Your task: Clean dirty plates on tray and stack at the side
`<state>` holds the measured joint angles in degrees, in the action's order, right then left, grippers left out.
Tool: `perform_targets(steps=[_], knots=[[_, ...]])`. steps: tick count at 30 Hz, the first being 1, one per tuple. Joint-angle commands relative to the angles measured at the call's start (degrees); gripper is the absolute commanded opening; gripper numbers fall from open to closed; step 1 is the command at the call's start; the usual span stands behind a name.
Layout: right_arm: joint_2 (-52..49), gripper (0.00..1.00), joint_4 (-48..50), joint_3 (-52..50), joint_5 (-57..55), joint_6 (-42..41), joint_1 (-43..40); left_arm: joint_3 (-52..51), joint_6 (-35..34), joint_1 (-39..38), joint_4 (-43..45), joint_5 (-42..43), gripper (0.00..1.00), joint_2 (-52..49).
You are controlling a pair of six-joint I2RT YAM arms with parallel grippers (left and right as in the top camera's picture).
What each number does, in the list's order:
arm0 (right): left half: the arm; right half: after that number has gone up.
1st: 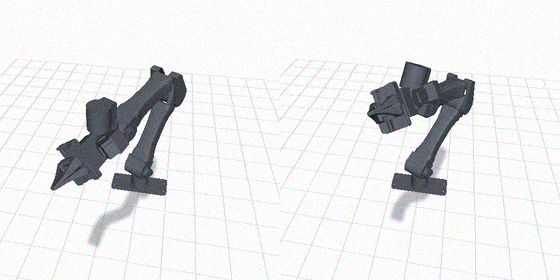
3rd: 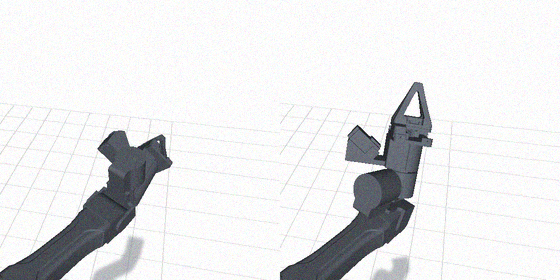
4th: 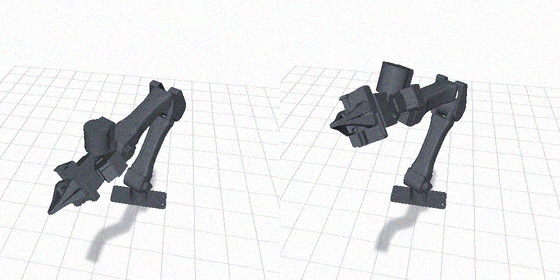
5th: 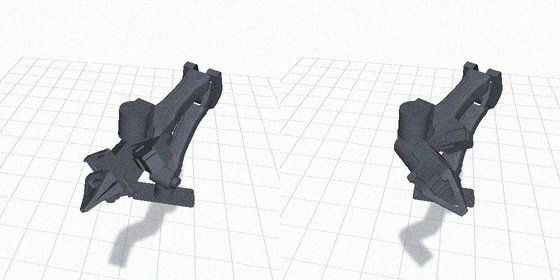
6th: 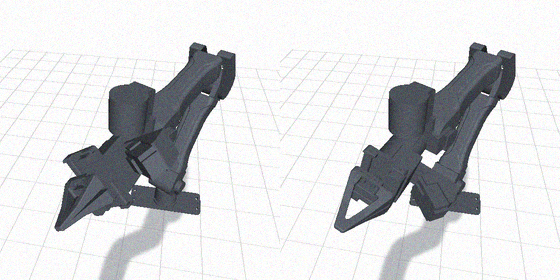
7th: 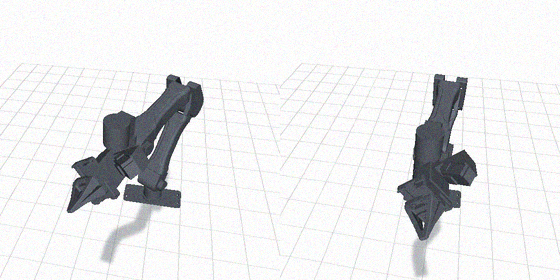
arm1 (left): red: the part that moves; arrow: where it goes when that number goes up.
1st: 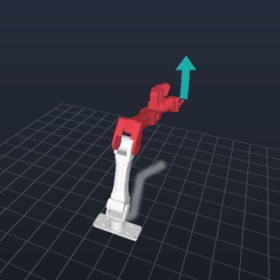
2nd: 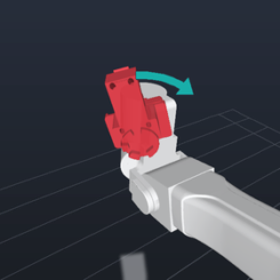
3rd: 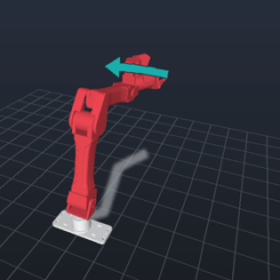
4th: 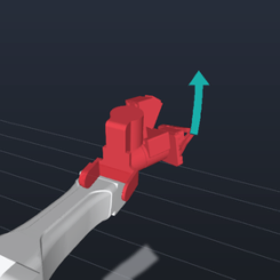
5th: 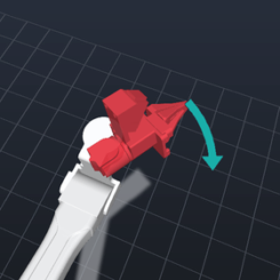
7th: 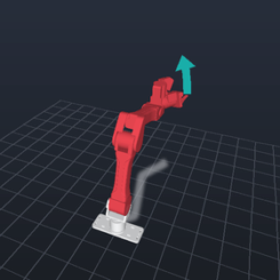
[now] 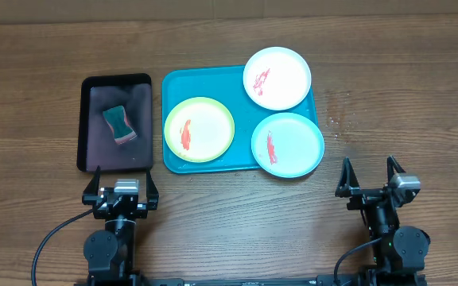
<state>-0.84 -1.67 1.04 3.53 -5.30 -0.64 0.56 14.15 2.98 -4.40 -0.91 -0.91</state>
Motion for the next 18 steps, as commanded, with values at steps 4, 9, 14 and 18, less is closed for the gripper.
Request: perform_targets(steps=[4,9,14,18], knots=[[0.68,1.00,4.50,-0.52,-0.66,0.68,0.26,0.13,-1.95,-0.39,5.66,8.98,1.00,0.66],[0.28,1.00,5.18,2.69,2.78,0.87,0.26,7.21,-4.98,-0.39,1.38,9.53,1.00,0.17],[-4.72,1.00,4.85,10.60,3.52,0.90,0.26,20.79,-4.74,-0.39,-8.68,9.29,1.00,-4.96],[-12.92,1.00,1.14,20.26,6.51,0.87,0.26,33.92,-4.76,-0.39,-18.32,8.94,1.00,-13.46]])
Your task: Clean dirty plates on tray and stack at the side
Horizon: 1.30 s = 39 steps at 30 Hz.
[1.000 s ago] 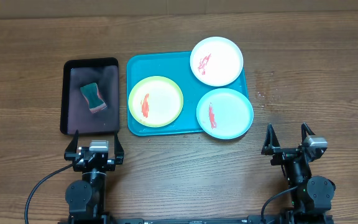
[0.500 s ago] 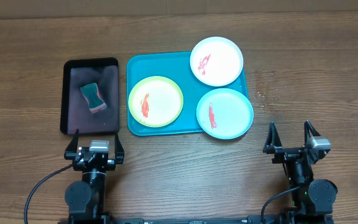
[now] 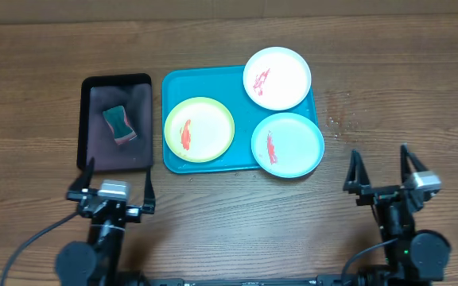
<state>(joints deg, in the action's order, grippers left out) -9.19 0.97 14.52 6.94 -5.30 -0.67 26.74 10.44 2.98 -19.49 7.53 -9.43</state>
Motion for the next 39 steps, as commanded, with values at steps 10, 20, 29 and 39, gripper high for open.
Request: perform_targets(steps=[10,20,29,39], knots=[[-34.82,1.00,-26.56,41.09,10.71,0.85,0.28,42.88,-2.82,-0.39,-31.69,-1.75,1.00,-35.89],[-60.46,1.00,-45.70,64.72,17.75,0.37,0.28,64.00,-2.80,-0.39,-51.52,3.39,1.00,-60.52],[-74.93,0.94,-39.71,64.70,22.16,-4.85,6.14,63.98,-6.25,-0.39,-51.52,10.29,1.00,-72.89],[-90.38,0.81,-34.40,65.40,7.32,-17.86,23.63,64.19,-30.71,-0.33,-53.83,-17.00,1.00,-76.72]])
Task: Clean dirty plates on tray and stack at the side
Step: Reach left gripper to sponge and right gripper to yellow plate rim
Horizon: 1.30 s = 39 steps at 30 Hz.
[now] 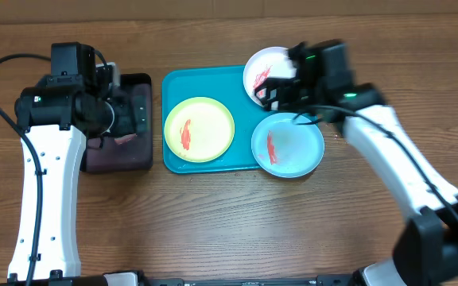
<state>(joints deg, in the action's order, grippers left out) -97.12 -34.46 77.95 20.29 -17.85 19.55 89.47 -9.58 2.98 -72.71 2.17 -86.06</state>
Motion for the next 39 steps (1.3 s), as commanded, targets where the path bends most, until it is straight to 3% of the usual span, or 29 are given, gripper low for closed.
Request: perform_targets(steps=[1,13,25,33,39], knots=[[-3.80,0.78,1.46,2.08,-7.41,-6.19,4.63,1.44,-12.02,-0.33,-0.76,-13.25,1.00,-0.09],[-17.20,0.48,7.89,2.05,-17.42,-8.11,13.68,1.40,-12.31,-0.33,-0.13,-14.38,1.00,-2.01],[-22.62,0.33,14.67,2.05,-20.46,-8.13,14.58,1.40,-12.28,-0.33,-0.09,-14.43,1.00,-6.97],[-22.93,0.05,15.56,1.97,-20.68,-8.15,14.58,1.40,-12.35,-0.33,1.01,-14.78,0.93,-11.08],[-23.06,0.04,15.56,1.95,-20.68,-8.15,14.58,1.40,-12.04,-0.24,1.20,-14.84,0.93,-13.07]])
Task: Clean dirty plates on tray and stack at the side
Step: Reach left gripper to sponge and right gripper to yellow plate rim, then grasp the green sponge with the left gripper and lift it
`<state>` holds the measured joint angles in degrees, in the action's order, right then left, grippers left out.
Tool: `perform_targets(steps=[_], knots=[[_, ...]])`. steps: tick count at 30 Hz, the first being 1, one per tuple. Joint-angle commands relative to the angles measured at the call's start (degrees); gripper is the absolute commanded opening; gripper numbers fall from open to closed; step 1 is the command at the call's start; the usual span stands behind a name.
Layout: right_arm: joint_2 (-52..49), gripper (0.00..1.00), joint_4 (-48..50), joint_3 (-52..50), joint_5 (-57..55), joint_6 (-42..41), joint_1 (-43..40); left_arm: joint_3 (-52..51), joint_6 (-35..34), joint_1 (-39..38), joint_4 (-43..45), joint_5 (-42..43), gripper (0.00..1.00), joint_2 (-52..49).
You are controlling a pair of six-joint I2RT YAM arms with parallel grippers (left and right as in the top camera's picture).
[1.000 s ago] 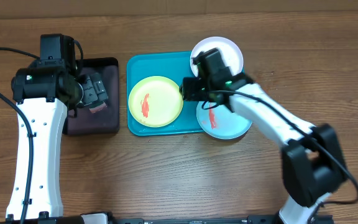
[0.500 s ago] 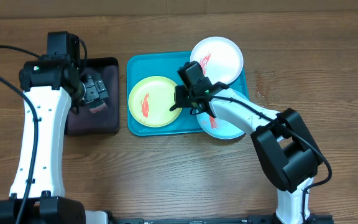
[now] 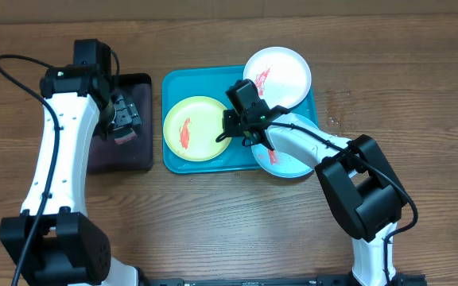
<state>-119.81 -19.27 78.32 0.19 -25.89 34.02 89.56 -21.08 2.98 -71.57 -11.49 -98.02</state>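
Three plates smeared with red lie on the teal tray (image 3: 172,79): a yellow-green plate (image 3: 191,129), a white plate (image 3: 283,73) and a light blue plate (image 3: 299,163), the last partly under my right arm. My right gripper (image 3: 234,137) is low at the right rim of the yellow-green plate, its fingers spread. A green and pink sponge (image 3: 123,137) lies in the black tray (image 3: 130,159). My left gripper (image 3: 122,117) is down over the sponge with fingers on either side of it; how tightly they close cannot be made out.
The black tray stands directly left of the teal tray. Bare wooden table surrounds both trays, with a few small wet spots (image 3: 336,121) right of the teal tray. Both arm bases sit at the near edge.
My left gripper has dropped from above the black tray onto the sponge. My right gripper has moved from between the white and blue plates to the yellow-green plate's right rim.
Both arms started parked at the near table edge with open grippers, and had barely lifted a moment later. Then the left arm was over the black tray and the right over the teal tray. Now they are at the sponge and the yellow-green plate. No plate has moved.
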Motion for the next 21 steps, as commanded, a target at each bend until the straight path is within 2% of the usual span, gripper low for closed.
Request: perform_targets(steps=[1,5,9,11,14,21], knots=[[-0.39,0.04,0.37,1.57,-0.57,-0.09,0.11,1.31,0.13,-0.04,0.11,-1.14,0.93,-1.53],[-0.39,0.04,0.31,1.57,-0.57,-0.09,0.11,1.31,3.98,1.75,1.38,-0.39,0.93,-3.30],[-0.39,0.04,0.37,1.57,-0.57,-0.09,0.11,1.31,10.88,3.48,5.75,5.40,0.82,-6.54],[-0.39,0.04,0.37,1.57,-0.57,-0.09,0.11,1.31,10.80,3.61,7.98,6.69,0.72,-8.55],[-0.39,0.04,0.33,1.57,-0.57,-0.04,0.11,1.31,8.90,3.61,10.64,6.56,0.68,-12.02],[-0.39,0.04,0.31,1.57,-0.57,0.37,0.11,1.31,6.47,3.80,16.92,6.60,0.43,-18.62]])
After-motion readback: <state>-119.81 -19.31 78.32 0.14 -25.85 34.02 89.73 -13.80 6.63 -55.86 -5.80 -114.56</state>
